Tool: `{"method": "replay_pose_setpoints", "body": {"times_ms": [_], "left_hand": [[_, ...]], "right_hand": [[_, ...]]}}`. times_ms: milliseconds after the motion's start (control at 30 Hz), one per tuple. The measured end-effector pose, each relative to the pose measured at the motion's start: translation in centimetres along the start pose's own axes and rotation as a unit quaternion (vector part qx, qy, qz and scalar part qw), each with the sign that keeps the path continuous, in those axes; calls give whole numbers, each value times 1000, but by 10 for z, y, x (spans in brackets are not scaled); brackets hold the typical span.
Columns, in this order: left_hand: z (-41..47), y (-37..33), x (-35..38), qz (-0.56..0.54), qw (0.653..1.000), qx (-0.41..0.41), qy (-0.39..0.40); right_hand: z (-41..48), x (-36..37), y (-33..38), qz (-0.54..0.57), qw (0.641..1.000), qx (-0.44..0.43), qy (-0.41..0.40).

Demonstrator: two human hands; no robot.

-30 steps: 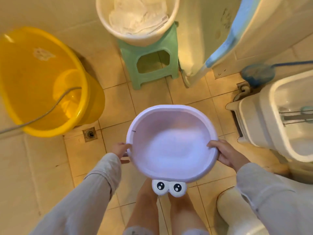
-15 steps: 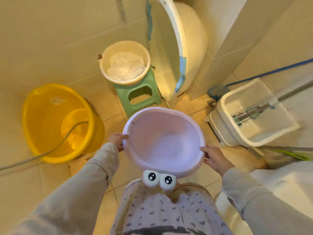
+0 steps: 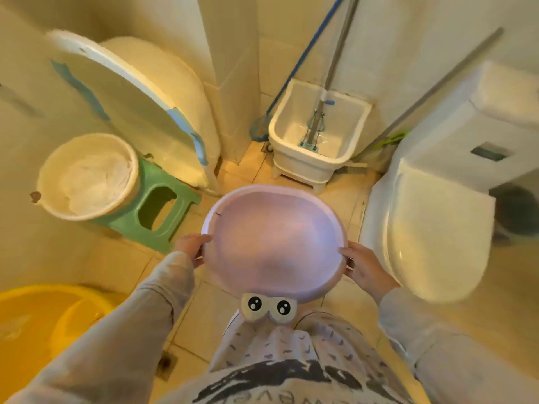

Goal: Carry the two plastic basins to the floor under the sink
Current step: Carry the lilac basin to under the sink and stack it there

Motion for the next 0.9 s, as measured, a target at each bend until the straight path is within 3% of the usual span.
{"method": "replay_pose_setpoints", "body": {"times_ms": [200, 367, 533, 767, 900], "left_hand": [[-13, 15, 43, 130, 986, 17, 101], [-31, 49, 92, 252, 953, 21, 165], [-72, 102, 160, 379, 896, 28, 231], [-156, 220, 246, 502, 803, 26, 319], [-201, 305, 279, 548, 762, 11, 344]], "right_hand": [[-51, -24, -110, 152, 984, 33, -87], [-108, -37, -196, 252, 955, 30, -153], [-173, -48, -275, 346, 910, 31, -225], [-249, -70, -381, 486, 807, 96, -321], [-281, -96, -436, 491, 785, 112, -361]]}}
Point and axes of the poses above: each hand's wrist, its own z-axis towards the middle knuckle, its own x-axis out of the palm, y = z × x, the point moved 1 cm from there along z, towards the middle knuckle, and after that the axes turned 15 degrees about -z, right-handed, at the moved point
